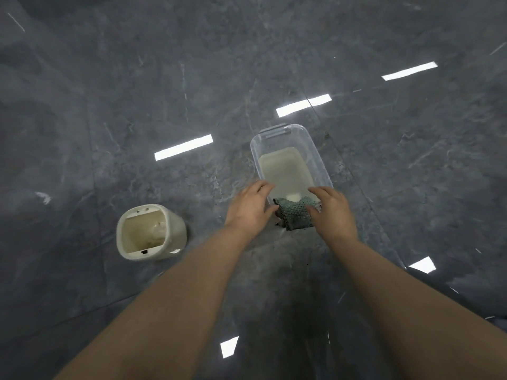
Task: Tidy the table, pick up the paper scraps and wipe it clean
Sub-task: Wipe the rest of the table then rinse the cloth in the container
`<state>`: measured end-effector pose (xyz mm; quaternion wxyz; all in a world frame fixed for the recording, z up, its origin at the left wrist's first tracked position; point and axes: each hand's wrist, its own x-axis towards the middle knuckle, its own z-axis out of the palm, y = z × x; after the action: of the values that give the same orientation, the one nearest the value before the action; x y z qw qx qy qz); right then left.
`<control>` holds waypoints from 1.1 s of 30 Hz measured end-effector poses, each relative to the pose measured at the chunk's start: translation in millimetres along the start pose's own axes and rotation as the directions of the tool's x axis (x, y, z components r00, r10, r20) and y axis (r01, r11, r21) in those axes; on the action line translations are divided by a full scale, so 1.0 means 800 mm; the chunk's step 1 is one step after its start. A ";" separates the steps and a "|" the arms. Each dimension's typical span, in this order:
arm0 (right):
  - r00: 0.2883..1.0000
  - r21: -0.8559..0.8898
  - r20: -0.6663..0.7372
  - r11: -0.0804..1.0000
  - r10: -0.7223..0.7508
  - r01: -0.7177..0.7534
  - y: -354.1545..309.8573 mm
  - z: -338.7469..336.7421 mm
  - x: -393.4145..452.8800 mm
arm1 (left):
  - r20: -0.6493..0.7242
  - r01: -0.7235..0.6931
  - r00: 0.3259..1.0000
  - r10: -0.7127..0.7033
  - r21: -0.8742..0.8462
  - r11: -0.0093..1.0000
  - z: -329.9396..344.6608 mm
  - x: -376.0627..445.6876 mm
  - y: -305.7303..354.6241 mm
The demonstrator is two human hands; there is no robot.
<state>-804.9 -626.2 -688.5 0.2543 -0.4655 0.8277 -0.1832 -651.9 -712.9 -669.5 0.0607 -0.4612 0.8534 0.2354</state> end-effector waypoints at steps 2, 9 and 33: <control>1.000 0.014 0.003 1.000 -0.022 0.022 -0.033 -0.032 -0.009 | -0.015 0.015 1.000 -0.015 0.039 0.999 -0.047 -0.022 0.001; 0.975 -0.048 0.040 0.975 -0.216 0.218 -0.217 -0.202 -0.053 | -0.161 0.104 0.983 -0.087 0.103 0.989 -0.278 -0.122 0.011; 0.581 -0.133 0.019 0.574 -0.813 0.808 -0.740 -0.625 -0.375 | -0.669 0.545 0.590 -0.452 -0.083 0.834 -0.826 -0.657 0.113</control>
<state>-568.8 -629.7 108.4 0.0940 -0.8032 0.5387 -0.2364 -352.7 -574.6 113.2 -0.1531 -0.7289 0.6667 -0.0276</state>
